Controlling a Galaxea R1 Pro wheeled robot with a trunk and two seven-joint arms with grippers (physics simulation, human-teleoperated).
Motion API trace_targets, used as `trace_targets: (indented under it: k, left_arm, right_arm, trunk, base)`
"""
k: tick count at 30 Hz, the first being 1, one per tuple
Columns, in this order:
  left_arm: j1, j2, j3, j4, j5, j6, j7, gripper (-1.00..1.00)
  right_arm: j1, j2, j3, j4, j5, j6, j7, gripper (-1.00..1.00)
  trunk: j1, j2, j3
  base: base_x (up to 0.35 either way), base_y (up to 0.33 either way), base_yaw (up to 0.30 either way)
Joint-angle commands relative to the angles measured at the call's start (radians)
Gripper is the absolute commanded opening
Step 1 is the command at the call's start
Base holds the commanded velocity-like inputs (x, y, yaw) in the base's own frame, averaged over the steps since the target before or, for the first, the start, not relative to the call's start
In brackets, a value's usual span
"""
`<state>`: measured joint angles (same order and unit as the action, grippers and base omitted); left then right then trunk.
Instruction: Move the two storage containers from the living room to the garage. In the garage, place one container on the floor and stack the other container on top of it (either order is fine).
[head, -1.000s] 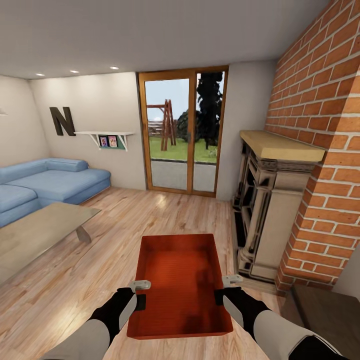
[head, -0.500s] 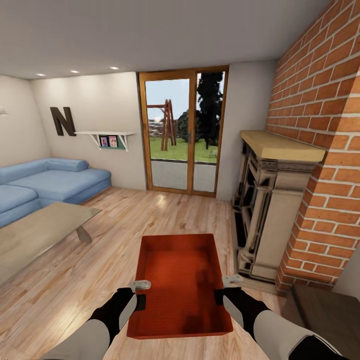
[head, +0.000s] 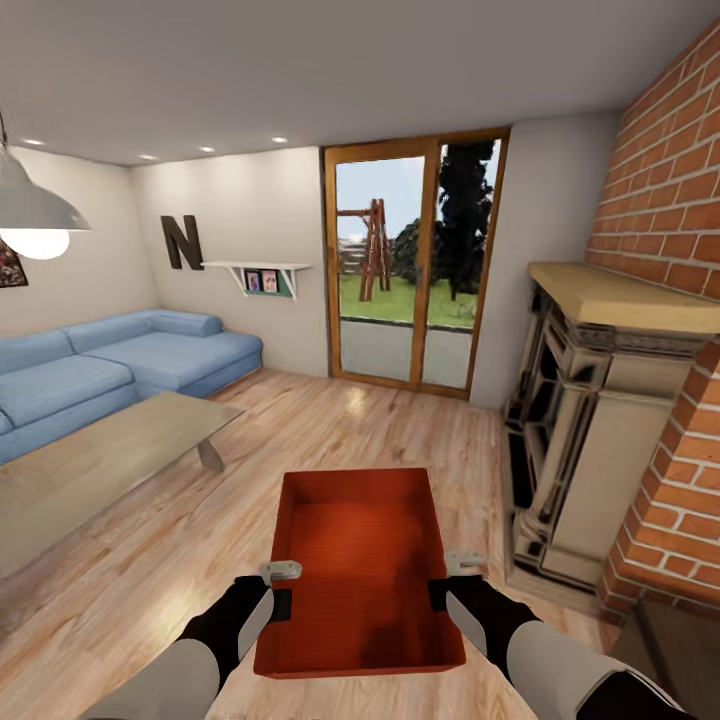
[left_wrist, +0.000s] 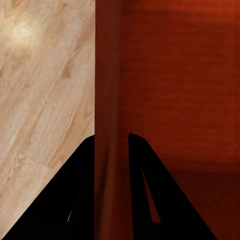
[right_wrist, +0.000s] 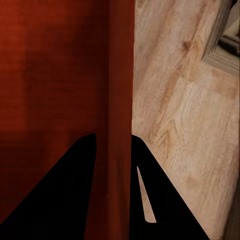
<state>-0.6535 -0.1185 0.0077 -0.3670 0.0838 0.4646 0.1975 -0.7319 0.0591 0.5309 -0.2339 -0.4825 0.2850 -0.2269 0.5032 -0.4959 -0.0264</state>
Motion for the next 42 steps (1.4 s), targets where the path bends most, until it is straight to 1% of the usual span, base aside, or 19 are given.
trace_targets:
  k: [1, 24, 42]
  left_arm:
    - [0.000, 0.000, -0.006, 0.002, -0.013, 0.009, 0.040, -1.00]
    - [0.000, 0.000, -0.006, 0.002, -0.013, 0.009, 0.039, -1.00]
    - [0.000, 0.000, -0.006, 0.002, -0.013, 0.009, 0.039, -1.00]
  right_arm:
    - [-0.001, -0.001, 0.018, -0.021, -0.007, -0.023, -0.006, -1.00]
    - [-0.001, -0.001, 0.018, -0.021, -0.007, -0.023, -0.006, -1.00]
    - [-0.001, -0.001, 0.018, -0.021, -0.007, -0.023, -0.006, -1.00]
  trunk:
    - [0.001, -0.002, -0.002]
    - [0.001, -0.002, -0.002]
    - [0.001, -0.002, 0.005]
  base:
    - [0.000, 0.000, 0.300]
    - [0.000, 0.000, 0.300]
    - [0.000, 0.000, 0.300]
